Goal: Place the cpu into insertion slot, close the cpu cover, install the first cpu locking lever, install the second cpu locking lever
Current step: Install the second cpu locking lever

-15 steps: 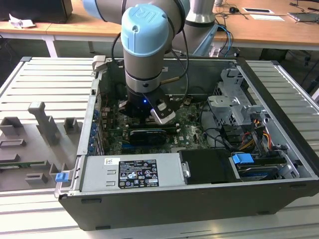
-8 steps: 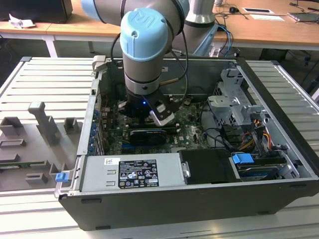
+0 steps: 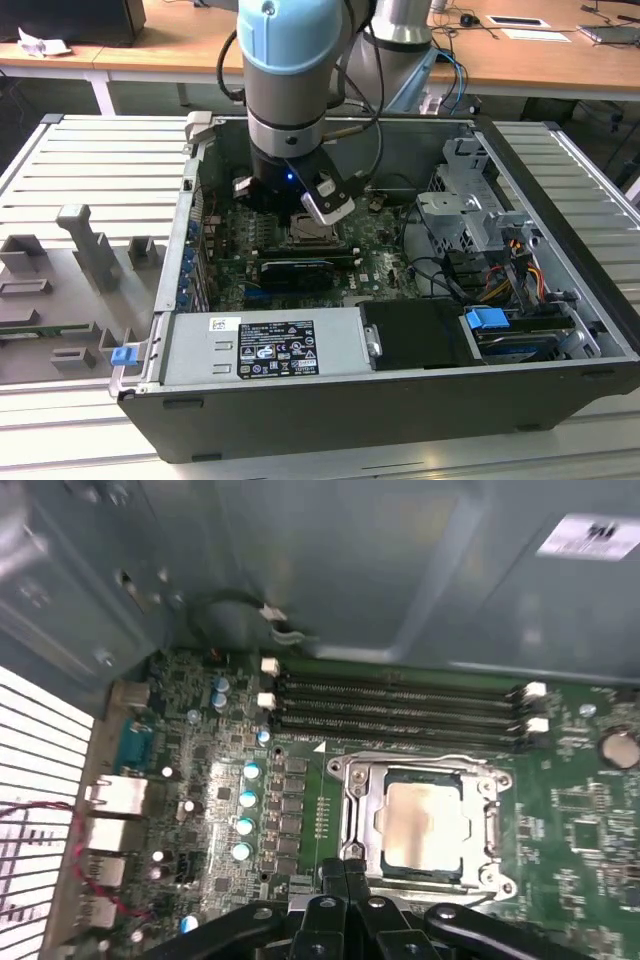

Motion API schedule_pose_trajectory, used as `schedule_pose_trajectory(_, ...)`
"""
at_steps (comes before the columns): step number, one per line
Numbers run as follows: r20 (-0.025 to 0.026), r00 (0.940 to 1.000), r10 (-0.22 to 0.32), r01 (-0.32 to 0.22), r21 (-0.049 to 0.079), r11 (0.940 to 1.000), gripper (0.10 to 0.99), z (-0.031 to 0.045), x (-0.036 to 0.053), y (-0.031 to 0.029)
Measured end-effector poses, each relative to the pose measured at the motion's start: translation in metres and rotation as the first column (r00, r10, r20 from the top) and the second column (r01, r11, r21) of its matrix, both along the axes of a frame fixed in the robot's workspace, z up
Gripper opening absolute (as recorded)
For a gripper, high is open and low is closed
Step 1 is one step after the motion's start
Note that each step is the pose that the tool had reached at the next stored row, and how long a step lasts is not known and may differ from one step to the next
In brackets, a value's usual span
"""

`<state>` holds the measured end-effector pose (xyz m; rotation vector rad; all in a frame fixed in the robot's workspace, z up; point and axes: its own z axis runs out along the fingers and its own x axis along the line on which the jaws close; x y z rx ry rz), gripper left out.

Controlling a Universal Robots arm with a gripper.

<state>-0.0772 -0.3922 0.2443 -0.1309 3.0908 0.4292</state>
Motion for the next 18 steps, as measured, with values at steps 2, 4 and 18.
schedule_pose_trajectory(2, -0.0001, 1.0, 0.0, 0.0, 0.0, 1.0, 0.106, 0.0032, 0.0037, 0.0002)
schedule_pose_trajectory(4, -0.0037, 1.0, 0.0, 0.0, 0.0, 1.0, 0.106, 0.0033, 0.021, 0.0001)
schedule_pose_trajectory(18, -0.0073, 1.0, -0.001, 0.001, 0.0, 1.0, 0.106, -0.0114, 0.0179, -0.0165)
